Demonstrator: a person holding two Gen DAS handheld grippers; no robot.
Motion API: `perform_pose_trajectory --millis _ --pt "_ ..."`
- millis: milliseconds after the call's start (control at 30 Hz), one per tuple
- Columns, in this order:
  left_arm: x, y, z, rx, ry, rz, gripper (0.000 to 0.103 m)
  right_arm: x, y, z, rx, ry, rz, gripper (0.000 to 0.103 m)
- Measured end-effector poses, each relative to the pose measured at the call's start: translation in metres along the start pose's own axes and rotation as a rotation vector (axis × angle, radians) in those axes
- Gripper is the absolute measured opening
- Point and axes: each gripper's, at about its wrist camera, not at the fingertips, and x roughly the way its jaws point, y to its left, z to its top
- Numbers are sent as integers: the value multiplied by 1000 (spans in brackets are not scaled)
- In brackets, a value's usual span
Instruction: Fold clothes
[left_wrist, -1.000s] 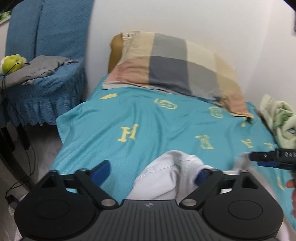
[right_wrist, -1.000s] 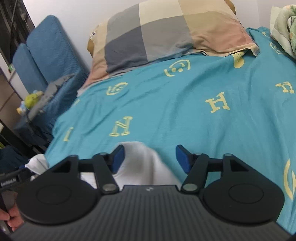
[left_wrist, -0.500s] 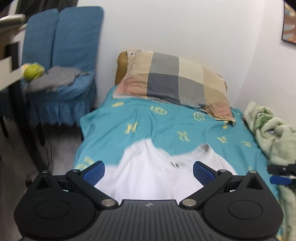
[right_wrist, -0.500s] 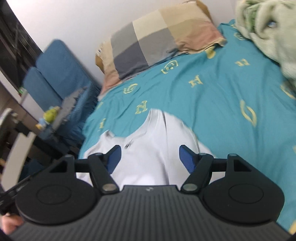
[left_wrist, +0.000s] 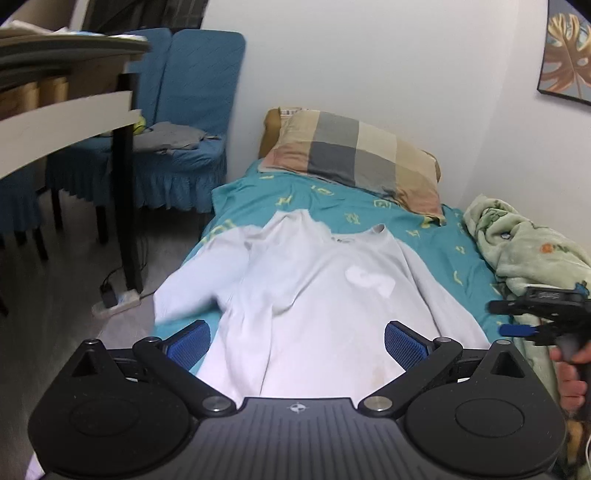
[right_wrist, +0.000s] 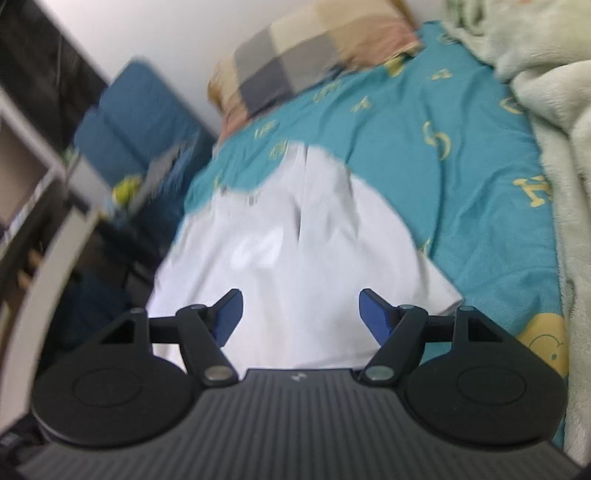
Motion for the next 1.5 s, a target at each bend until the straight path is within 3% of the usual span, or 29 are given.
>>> perform_pose_trajectory --millis 100,200,267,300,333,367,567,667,767,867,1100,1200,1367,1433,1500 --pt "-18 4 -20 -22 -12 13 102 23 9 -11 -108 64 24 68" --pt "-3 8 -26 -13 13 11 102 45 24 -21 -255 104 -61 63" --pt "7 8 -27 -2 28 31 102 55 26 -26 -309 109 -143 45" --pt "11 9 -28 1 36 43 102 59 25 -27 -324 108 -187 19" --pt "16 10 -28 0 43 42 102 61 23 -27 -325 101 -223 9" --pt "21 11 -27 -1 51 40 102 59 18 -22 -277 77 -228 7" --pt "29 17 -25 -39 67 12 102 26 -5 43 -107 -199 -305 6" --pt "33 20 -22 -50 70 7 102 18 -19 76 -79 -340 -397 6" --pt "39 21 -21 -50 75 12 102 31 -43 101 -30 -392 -496 4" --pt "49 23 -22 -52 89 16 102 57 -71 112 21 -377 -559 4" --pt "87 39 -23 -131 158 25 102 107 -118 95 112 -289 -555 4" --pt "95 45 -25 -143 167 40 102 99 -114 97 156 -325 -518 4" --pt "96 57 -24 -190 157 42 101 52 -68 99 43 -482 -466 4" --pt "92 63 -21 -235 148 26 101 38 -61 93 30 -477 -477 4" --pt "90 74 -21 -321 146 -5 101 34 -64 82 38 -414 -495 5"
